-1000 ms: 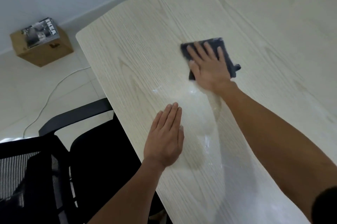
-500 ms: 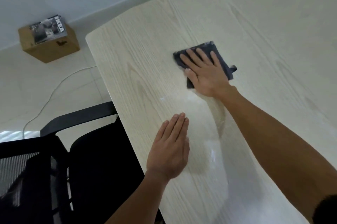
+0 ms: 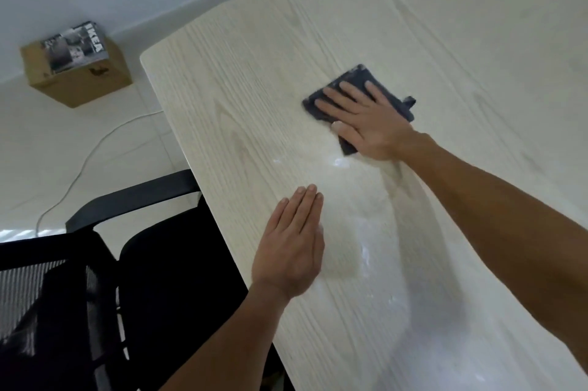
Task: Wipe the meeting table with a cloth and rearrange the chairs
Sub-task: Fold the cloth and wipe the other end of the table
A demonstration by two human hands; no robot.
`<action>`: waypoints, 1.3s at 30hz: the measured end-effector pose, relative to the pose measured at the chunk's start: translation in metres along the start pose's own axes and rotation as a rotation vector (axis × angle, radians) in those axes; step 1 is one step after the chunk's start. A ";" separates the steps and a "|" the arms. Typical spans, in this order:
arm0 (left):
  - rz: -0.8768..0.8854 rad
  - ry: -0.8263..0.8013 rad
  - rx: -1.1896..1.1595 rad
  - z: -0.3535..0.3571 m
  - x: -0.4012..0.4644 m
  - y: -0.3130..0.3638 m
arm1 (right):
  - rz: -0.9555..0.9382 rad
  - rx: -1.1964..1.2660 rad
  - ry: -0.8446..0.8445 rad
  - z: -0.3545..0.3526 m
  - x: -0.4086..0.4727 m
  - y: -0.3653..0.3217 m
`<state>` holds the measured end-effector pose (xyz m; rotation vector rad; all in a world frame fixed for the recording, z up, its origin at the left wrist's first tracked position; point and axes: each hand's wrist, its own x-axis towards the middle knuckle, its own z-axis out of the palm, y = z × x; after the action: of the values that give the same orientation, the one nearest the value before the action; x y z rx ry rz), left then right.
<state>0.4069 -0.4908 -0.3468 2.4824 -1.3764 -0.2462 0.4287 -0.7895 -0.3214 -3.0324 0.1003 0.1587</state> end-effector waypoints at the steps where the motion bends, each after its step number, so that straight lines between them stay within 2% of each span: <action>1: 0.003 0.002 0.002 0.000 0.000 0.000 | 0.161 0.041 0.019 -0.004 0.010 0.008; 3: 0.004 0.007 0.015 0.001 0.001 -0.002 | 0.406 0.105 0.037 -0.008 0.046 -0.005; 5: 0.005 -0.002 0.031 0.001 0.001 -0.002 | 0.433 0.131 0.020 -0.008 0.073 -0.041; 8: 0.005 -0.007 0.040 0.000 0.001 0.000 | 0.078 0.049 -0.010 0.004 0.057 -0.080; 10: -0.005 -0.013 0.049 -0.001 0.000 0.002 | -0.176 -0.027 -0.029 0.011 0.017 -0.070; 11: -0.009 -0.010 0.055 -0.001 0.000 0.003 | -0.234 -0.049 -0.042 0.011 0.000 -0.057; 13: -0.005 -0.010 0.057 0.000 0.000 0.003 | -0.175 -0.046 -0.042 0.008 -0.010 -0.028; 16: 0.002 0.025 0.052 0.001 0.000 0.003 | 0.158 0.079 -0.010 -0.005 0.030 -0.029; 17: -0.015 0.044 0.055 0.001 -0.001 0.004 | 0.204 0.106 -0.004 -0.007 0.046 -0.044; 18: -0.067 0.071 0.064 0.002 -0.003 0.005 | 0.185 0.115 -0.002 -0.007 0.058 -0.062; 20: -0.279 0.136 0.086 0.002 -0.005 0.004 | 0.024 0.081 -0.030 -0.001 0.060 -0.094; 23: -0.548 0.178 0.065 0.003 -0.006 0.004 | -0.244 -0.017 -0.054 0.011 0.008 -0.095; 25: -0.561 0.170 0.049 0.005 -0.005 0.004 | -0.263 -0.050 -0.048 0.015 -0.025 -0.069; 26: -0.557 0.152 0.041 0.005 -0.005 0.003 | -0.194 -0.043 -0.037 0.013 -0.030 -0.055; 28: -0.552 0.142 0.031 0.005 -0.003 0.004 | 0.060 0.024 0.000 0.007 -0.013 -0.039; 30: -0.547 0.143 0.031 0.005 -0.002 0.003 | 0.241 0.091 0.016 0.003 0.024 -0.060; 31: -0.546 0.148 0.032 0.005 -0.001 0.002 | 0.237 0.100 0.011 0.002 0.037 -0.080; 33: -0.550 0.179 0.018 0.006 -0.003 0.000 | 0.073 0.079 -0.013 0.007 0.033 -0.114; 36: -0.555 0.222 -0.012 0.006 -0.005 0.000 | -0.197 -0.017 -0.031 0.024 -0.029 -0.106; 37: -0.554 0.228 -0.004 0.006 -0.006 -0.001 | -0.232 -0.029 -0.045 0.024 -0.047 -0.092; 39: -0.540 0.216 0.018 0.007 -0.006 -0.001 | -0.110 -0.007 -0.038 0.021 -0.062 -0.058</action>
<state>0.4023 -0.4866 -0.3531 2.7522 -0.6102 -0.0705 0.3694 -0.7260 -0.3296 -3.0301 -0.0706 0.2077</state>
